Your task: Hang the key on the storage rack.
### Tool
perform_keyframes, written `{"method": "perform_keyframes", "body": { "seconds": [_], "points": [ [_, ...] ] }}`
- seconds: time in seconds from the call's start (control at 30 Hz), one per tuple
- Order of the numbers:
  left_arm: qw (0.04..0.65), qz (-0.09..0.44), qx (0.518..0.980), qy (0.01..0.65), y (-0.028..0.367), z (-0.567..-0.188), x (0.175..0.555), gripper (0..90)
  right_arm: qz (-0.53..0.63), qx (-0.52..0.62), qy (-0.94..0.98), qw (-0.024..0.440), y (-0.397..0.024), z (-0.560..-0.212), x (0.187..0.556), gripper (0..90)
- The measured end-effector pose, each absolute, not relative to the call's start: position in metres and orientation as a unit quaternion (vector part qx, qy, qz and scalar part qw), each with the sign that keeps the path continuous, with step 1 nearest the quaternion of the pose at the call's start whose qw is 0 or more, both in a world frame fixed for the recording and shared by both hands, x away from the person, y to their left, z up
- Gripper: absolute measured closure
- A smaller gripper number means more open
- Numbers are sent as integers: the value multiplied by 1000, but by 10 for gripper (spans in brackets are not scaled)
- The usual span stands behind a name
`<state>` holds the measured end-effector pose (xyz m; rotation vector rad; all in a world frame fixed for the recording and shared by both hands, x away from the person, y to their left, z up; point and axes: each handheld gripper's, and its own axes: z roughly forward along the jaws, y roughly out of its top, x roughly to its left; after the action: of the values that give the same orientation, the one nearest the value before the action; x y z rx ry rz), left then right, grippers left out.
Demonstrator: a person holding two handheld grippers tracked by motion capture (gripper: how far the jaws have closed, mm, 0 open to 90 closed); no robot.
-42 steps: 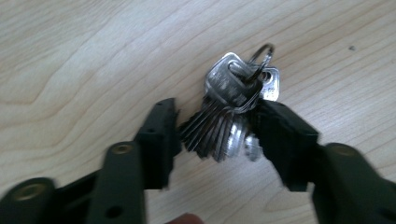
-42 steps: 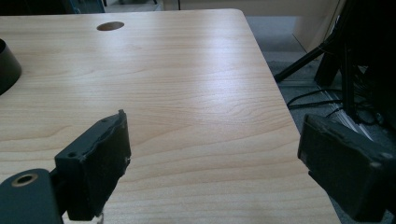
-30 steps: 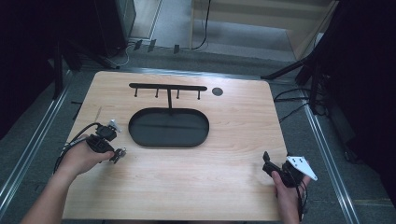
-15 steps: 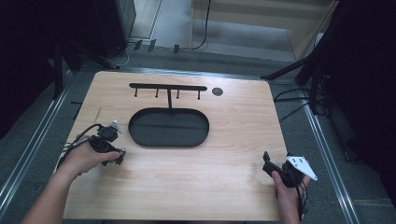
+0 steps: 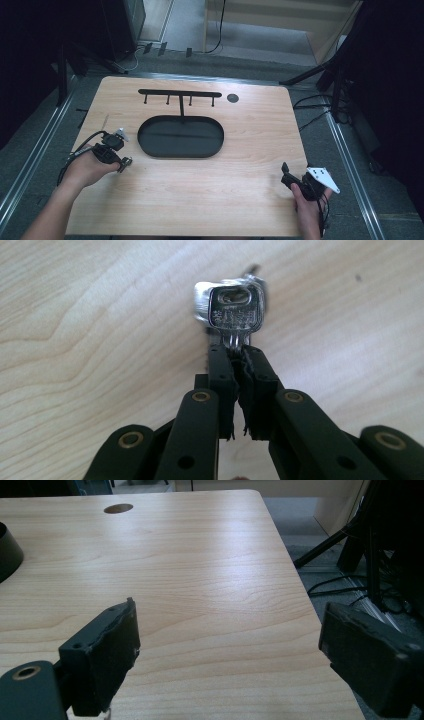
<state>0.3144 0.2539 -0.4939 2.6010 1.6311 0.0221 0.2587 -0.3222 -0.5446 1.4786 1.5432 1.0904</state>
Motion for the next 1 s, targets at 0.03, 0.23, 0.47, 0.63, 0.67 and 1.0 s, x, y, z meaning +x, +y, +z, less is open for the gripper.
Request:
{"method": "perform_keyframes", "body": {
  "seconds": [0.03, 0.23, 0.47, 0.63, 0.67, 1.0],
  "points": [
    [35, 1, 847, 530, 255, -492, 315, 854, 424, 575, 599, 362, -322, -545, 259, 95],
    [41, -17, 856, 516, 255, -471, 316, 854, 423, 575, 600, 362, -322, -545, 259, 95],
    [26, -14, 866, 499, 249, -439, 320, 855, 423, 575, 600, 362, -322, -545, 259, 94],
    [34, -6, 867, 497, 245, -417, 327, 855, 424, 575, 599, 361, -322, -545, 259, 94],
    [34, -6, 868, 496, 244, -413, 328, 855, 424, 575, 599, 361, -323, -545, 259, 94],
    [29, -4, 867, 497, 230, -390, 343, 856, 426, 577, 598, 359, -323, -545, 259, 95]
  ]
}}
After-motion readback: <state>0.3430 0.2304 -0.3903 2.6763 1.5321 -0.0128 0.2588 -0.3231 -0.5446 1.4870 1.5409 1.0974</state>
